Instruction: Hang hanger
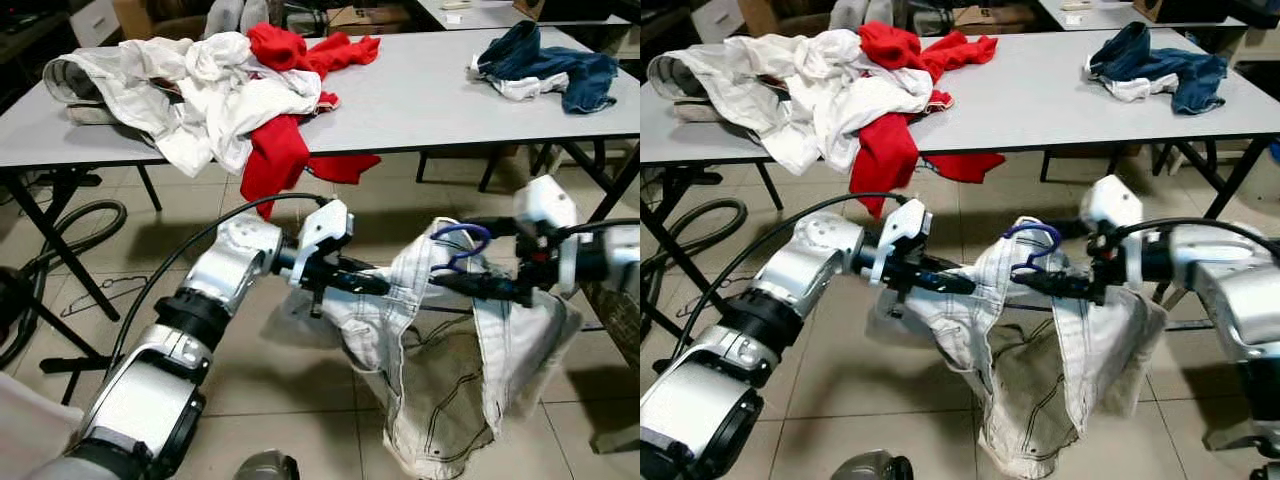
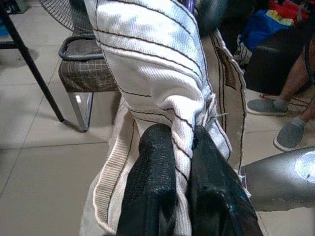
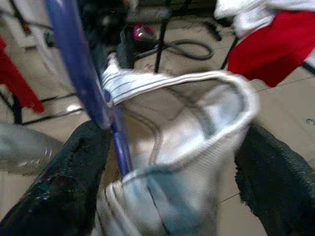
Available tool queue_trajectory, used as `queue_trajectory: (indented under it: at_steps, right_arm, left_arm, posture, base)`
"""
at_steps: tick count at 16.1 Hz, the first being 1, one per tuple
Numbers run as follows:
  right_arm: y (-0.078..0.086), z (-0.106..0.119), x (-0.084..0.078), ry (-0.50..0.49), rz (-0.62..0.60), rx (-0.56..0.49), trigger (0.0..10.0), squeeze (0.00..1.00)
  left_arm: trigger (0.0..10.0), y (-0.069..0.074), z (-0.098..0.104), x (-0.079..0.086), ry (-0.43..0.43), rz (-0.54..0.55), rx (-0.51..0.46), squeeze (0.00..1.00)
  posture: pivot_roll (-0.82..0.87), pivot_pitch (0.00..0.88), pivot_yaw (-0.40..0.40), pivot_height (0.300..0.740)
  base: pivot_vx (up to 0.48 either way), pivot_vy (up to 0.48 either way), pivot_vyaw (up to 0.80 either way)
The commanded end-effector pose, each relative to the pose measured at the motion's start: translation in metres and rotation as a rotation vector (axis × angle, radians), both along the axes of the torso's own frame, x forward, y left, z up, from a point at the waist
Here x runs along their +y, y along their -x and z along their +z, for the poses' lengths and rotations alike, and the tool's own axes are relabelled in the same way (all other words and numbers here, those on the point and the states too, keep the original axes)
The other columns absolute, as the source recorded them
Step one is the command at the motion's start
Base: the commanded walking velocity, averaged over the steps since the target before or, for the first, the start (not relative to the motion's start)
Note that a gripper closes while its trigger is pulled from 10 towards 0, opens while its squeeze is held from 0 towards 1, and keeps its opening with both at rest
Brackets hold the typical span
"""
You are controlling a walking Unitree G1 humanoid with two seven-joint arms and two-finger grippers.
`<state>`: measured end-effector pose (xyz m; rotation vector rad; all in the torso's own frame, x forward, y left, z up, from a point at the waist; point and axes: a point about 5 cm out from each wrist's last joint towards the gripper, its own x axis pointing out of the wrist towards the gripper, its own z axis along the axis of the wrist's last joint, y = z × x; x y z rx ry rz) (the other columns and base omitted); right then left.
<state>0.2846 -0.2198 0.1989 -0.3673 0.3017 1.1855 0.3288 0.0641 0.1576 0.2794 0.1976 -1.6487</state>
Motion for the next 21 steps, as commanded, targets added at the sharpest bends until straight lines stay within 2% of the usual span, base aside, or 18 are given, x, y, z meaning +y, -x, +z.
queue_trajectory:
  at_steps: [1,5,10,15,21]
  right_arm:
    - [-0.003,0.0,0.003,0.035,0.024,-0.01,0.0,0.0]
    - [-0.006,-0.006,0.009,0.06,0.05,0.008,0.0,0.0]
    - [-0.004,-0.005,0.013,0.037,0.079,0.02,0.0,0.0]
    - [-0.001,-0.009,0.015,0.027,0.09,0.058,0.0,0.0]
    - [-0.001,-0.013,0.015,0.034,0.082,0.07,0.0,0.0]
  left_arm:
    - [0.0,-0.004,0.016,-0.004,0.031,-0.021,-0.059,0.0]
    - [0.0,-0.009,0.017,-0.005,0.027,0.025,-0.055,0.0]
    - [0.0,-0.017,0.015,-0.001,0.016,0.111,-0.035,0.0]
    - [0.0,-0.025,0.021,0.0,0.068,0.186,-0.025,0.0]
    - [0.0,-0.029,0.024,0.001,0.083,0.219,-0.024,0.0]
  posture:
    - [-0.03,0.0,0.044,0.74]
    - [-0.04,0.0,0.045,0.74]
    - [-0.04,0.0,0.047,0.74]
    - [-0.04,0.0,0.043,0.74]
    - [-0.04,0.0,0.046,0.74]
  base:
    - [0.0,0.0,0.0]
    - [0.0,0.0,0.0]
    - [0.0,0.0,0.0]
    - [0.0,0.0,0.0]
    - [0.0,0.0,0.0]
